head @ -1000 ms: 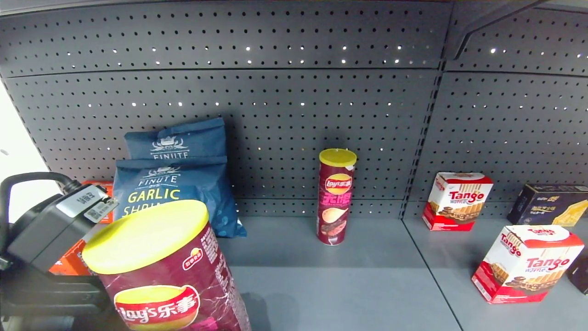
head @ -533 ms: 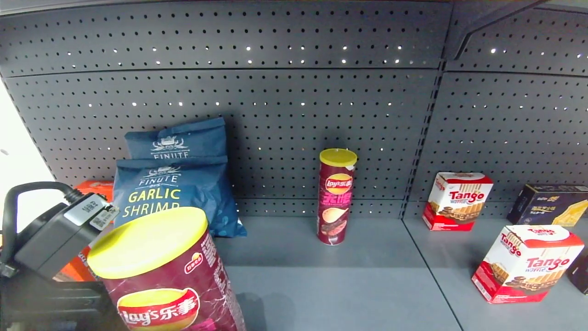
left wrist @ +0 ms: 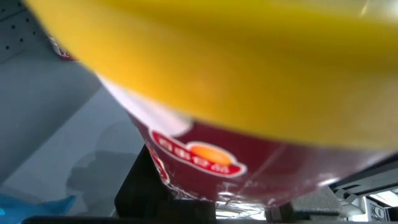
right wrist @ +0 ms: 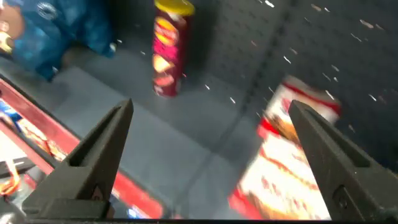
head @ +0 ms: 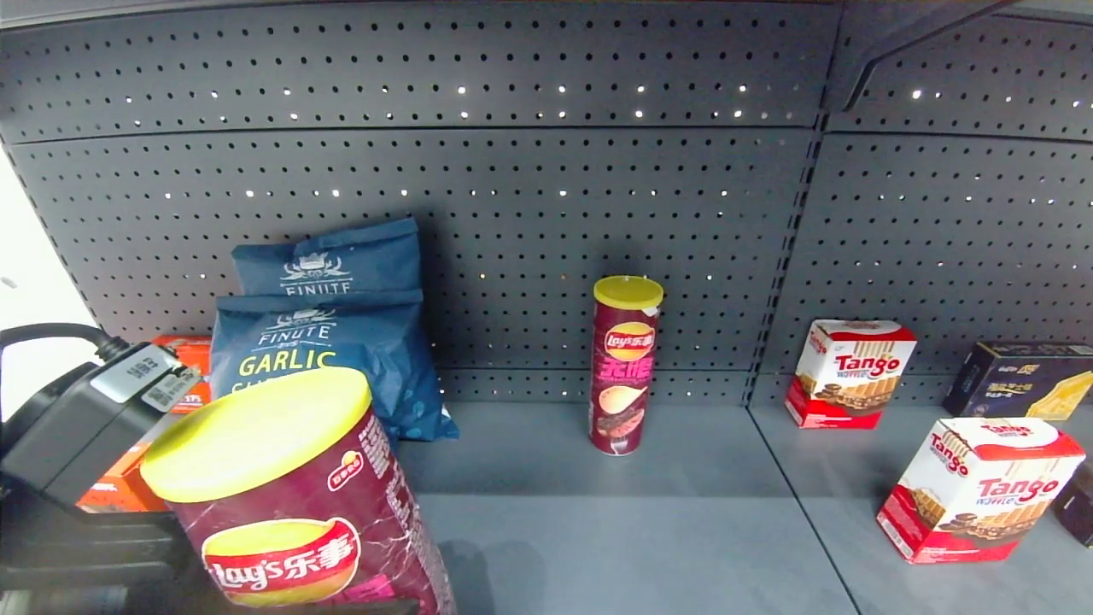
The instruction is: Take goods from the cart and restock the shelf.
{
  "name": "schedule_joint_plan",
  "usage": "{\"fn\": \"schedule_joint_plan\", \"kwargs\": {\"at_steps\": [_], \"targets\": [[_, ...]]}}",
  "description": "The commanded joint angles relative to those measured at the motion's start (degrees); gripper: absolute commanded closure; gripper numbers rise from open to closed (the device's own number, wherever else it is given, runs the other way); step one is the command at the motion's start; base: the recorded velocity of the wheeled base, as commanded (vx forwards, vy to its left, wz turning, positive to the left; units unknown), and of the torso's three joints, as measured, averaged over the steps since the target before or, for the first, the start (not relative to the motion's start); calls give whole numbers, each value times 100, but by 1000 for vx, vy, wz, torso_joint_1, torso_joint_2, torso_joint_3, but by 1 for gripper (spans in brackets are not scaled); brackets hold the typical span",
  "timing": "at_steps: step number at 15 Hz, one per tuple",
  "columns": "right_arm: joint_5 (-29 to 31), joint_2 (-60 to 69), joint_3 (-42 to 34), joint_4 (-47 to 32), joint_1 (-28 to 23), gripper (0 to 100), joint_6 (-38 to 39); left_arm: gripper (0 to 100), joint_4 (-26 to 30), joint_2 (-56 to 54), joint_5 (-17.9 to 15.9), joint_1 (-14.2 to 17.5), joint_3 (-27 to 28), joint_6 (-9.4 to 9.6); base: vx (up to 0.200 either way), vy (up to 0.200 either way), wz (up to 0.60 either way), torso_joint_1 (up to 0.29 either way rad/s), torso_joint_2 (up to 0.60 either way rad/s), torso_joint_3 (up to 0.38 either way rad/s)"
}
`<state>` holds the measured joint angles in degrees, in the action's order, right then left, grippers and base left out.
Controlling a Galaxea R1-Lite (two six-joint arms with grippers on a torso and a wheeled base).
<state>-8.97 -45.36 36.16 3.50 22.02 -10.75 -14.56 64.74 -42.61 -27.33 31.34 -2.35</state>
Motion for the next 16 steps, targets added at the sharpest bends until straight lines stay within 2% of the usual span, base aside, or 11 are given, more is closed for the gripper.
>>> {"fn": "schedule_joint_plan", "kwargs": {"at_steps": [1, 3, 9, 13, 15, 16], "targets": [[27, -1414, 14, 933, 479, 0, 3, 100, -3, 109, -2, 9, 47, -2, 0, 0, 0, 0, 0, 0], [-78, -1950, 67, 1355, 655, 0, 21, 100, 5, 117, -2, 35, 47, -11, 0, 0, 0, 0, 0, 0], [-70, -3084, 629, 1478, 628, 0, 12, 100, -12, 363, -11, 17, 250, -2, 0, 0, 0, 0, 0, 0], [-122, -3910, 849, 2006, 637, 0, 3, 100, -3, 487, -20, -27, 364, -2, 0, 0, 0, 0, 0, 0], [-421, -4209, 955, 2269, 611, 0, 3, 100, -3, 487, -20, -71, 364, -2, 0, 0, 0, 0, 0, 0], [-834, -4473, 1086, 2542, 532, 0, -6, 100, 5, 487, -20, -106, 364, -2, 0, 0, 0, 0, 0, 0]]}}
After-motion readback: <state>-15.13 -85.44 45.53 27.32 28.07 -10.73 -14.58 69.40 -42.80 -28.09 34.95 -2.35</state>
